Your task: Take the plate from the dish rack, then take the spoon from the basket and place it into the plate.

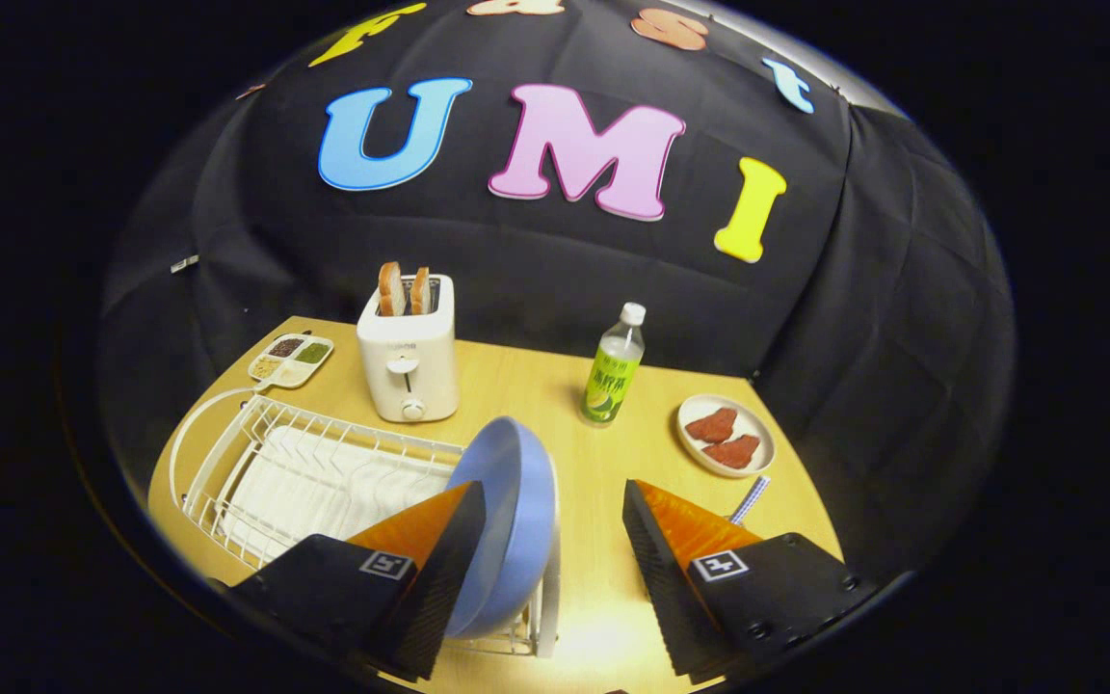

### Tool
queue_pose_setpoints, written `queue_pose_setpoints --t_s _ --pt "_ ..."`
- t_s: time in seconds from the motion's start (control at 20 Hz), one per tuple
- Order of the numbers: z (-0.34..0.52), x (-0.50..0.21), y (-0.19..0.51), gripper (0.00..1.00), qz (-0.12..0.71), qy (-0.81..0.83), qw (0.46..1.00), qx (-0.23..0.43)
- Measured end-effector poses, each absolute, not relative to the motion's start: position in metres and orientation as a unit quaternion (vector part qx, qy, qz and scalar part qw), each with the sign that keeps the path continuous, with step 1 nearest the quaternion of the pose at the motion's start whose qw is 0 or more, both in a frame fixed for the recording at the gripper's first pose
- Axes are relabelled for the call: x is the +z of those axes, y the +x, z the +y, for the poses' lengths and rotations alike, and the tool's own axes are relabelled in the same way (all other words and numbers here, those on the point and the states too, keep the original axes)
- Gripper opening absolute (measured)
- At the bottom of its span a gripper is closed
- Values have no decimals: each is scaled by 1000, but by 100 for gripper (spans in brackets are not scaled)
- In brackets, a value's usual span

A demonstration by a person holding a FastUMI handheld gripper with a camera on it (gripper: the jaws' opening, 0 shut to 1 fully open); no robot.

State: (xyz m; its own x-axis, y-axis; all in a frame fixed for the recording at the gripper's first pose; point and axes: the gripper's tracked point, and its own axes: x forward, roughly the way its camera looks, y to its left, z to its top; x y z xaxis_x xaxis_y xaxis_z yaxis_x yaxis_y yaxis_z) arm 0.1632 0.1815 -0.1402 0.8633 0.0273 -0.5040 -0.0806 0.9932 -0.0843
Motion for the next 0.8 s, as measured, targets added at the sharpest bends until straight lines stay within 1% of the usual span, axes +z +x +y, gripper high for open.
queue_pose_setpoints --t_s 0.05,0.1,0.15,0.2,0.25,0.4,0.45,0.7,0.8 --pt "182 -147 165 85 274 -39 961 28" --pt "183 -155 165 84 288 -29 957 29" --pt "186 -162 166 78 299 -19 954 32" --pt "190 -167 166 75 309 -11 950 37" --pt "192 -171 167 67 317 -3 948 39" --pt "205 -182 167 50 348 31 936 47" --pt "206 -181 165 40 354 42 933 49" --pt "208 -177 170 35 363 64 929 29" --pt "205 -168 173 33 351 63 934 18"
